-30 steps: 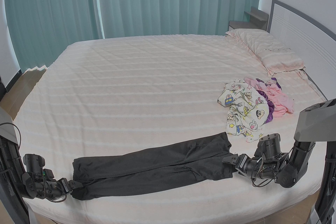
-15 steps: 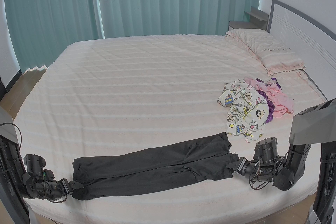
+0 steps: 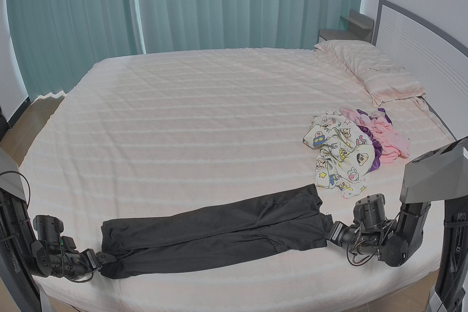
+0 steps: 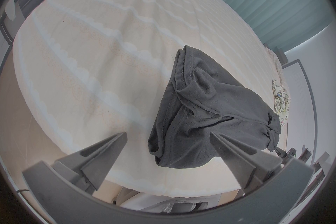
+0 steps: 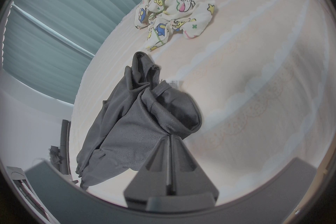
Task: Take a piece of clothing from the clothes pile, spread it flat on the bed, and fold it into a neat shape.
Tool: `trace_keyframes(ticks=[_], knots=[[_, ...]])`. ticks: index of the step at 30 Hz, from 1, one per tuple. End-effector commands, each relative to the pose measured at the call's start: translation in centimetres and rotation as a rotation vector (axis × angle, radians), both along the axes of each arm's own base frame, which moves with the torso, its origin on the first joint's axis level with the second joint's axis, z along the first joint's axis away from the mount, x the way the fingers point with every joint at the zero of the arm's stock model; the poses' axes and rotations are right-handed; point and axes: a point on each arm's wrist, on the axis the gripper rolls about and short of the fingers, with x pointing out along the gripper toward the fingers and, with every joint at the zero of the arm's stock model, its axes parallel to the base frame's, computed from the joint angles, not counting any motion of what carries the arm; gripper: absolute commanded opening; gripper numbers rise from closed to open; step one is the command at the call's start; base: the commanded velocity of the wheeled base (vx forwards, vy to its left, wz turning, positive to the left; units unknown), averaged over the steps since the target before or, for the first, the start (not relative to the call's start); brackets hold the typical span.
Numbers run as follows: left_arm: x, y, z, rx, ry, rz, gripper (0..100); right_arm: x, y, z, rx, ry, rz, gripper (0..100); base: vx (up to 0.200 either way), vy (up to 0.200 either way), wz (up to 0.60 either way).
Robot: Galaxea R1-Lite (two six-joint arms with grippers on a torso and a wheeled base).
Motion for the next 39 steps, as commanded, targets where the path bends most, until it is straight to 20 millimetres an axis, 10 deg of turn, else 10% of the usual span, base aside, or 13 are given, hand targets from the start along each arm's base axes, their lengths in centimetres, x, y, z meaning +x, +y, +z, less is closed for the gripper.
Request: trace_keyframes(ticks=[1,12,13,39], knots=[[-0.4,-0.1,-0.1,-0.005,0.017,0.001,100,0.0,-0.1,0.1,-0.022,-0.012,-0.002,0,0.000,0.000,0.00],[-0.4,-0.1,0.0,-0.003,0.013,0.001,100,0.0,-0.2,0.8,-0.022,-0.059,0.006,0,0.000,0.000,0.00],[-0.4,0.0,0.0,-0.003,0.011,0.004,100,0.0,-0.3,0.8,-0.018,-0.069,0.002,100,0.000,0.000,0.00],[2.8,-0.2,3.5,-0.006,-0.284,0.035,100,-0.1,-0.9,2.1,0.022,-0.143,-0.015,100,0.000,0.000,0.00]])
